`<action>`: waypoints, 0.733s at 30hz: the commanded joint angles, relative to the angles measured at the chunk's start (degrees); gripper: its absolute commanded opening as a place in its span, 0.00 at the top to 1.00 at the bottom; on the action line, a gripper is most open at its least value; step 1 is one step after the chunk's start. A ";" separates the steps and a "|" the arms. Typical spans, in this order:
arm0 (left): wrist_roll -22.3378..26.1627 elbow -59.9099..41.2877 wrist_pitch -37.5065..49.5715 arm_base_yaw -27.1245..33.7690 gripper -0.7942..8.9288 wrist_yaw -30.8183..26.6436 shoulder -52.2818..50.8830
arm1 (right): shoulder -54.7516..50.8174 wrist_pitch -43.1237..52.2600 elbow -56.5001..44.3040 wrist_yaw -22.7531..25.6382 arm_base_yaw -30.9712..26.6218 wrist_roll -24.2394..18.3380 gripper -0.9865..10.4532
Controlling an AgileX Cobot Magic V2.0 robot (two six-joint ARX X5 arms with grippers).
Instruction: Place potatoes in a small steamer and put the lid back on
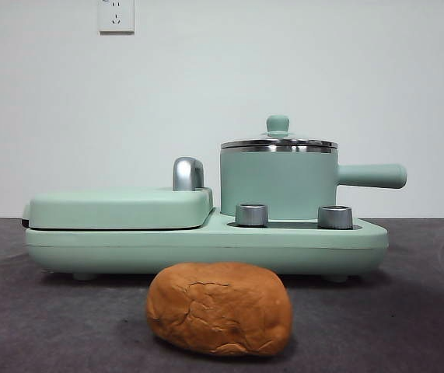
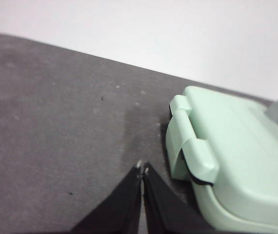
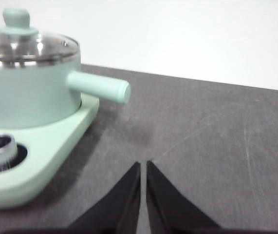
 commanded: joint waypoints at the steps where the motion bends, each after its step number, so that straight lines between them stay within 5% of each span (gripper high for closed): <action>1: -4.44 -1.03 1.31 0.11 0.91 0.09 -0.07 | -0.15 3.37 -0.20 0.07 0.02 4.37 0.90; 7: -4.48 -0.90 10.54 0.07 0.91 2.23 -0.07 | -0.15 12.85 -0.17 -0.02 0.02 17.25 0.90; 13: -6.73 2.38 16.76 0.07 0.91 2.21 0.02 | -0.11 13.55 4.07 -0.04 0.02 24.50 0.90; 18: -6.93 11.17 11.28 0.07 0.91 2.23 3.82 | 2.19 4.44 12.26 -0.09 0.02 24.90 0.90; 22: -3.08 19.21 6.43 0.07 0.91 6.56 11.32 | 7.80 -0.72 18.73 -3.89 0.02 20.50 0.90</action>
